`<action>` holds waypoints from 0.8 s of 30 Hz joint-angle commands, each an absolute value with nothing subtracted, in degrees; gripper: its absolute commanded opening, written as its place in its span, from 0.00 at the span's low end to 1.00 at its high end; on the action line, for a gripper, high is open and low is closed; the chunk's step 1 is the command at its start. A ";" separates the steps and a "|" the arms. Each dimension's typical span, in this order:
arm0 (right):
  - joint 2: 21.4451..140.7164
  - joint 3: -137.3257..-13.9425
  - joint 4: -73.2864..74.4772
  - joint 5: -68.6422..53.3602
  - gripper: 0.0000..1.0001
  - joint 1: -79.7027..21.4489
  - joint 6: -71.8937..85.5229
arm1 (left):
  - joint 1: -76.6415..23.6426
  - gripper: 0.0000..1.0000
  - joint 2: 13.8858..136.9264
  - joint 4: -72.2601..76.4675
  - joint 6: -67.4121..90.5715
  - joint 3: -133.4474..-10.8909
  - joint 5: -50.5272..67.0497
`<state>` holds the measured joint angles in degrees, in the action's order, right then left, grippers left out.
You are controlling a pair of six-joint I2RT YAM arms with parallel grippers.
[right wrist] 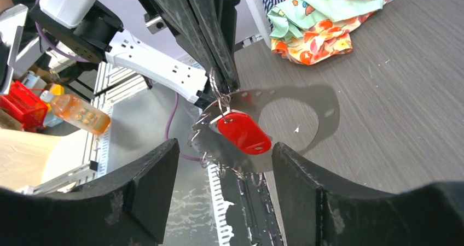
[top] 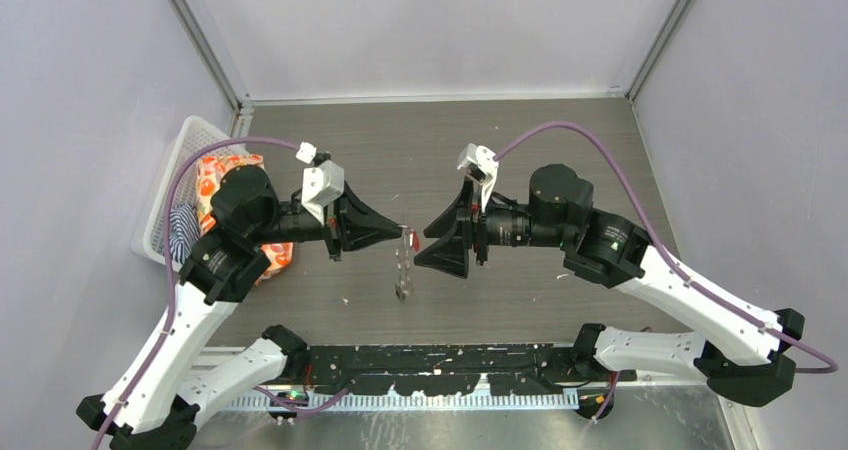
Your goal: Put the keys on the keyring
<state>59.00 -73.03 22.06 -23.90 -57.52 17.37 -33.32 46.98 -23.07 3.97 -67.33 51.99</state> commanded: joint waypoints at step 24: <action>57.92 -73.82 9.90 -23.54 0.39 -56.08 20.55 | -33.55 0.00 44.69 -10.90 8.35 -65.98 53.29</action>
<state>57.30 -71.20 11.75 -22.76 -56.49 21.12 -33.36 45.63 -14.85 8.73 -65.17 52.07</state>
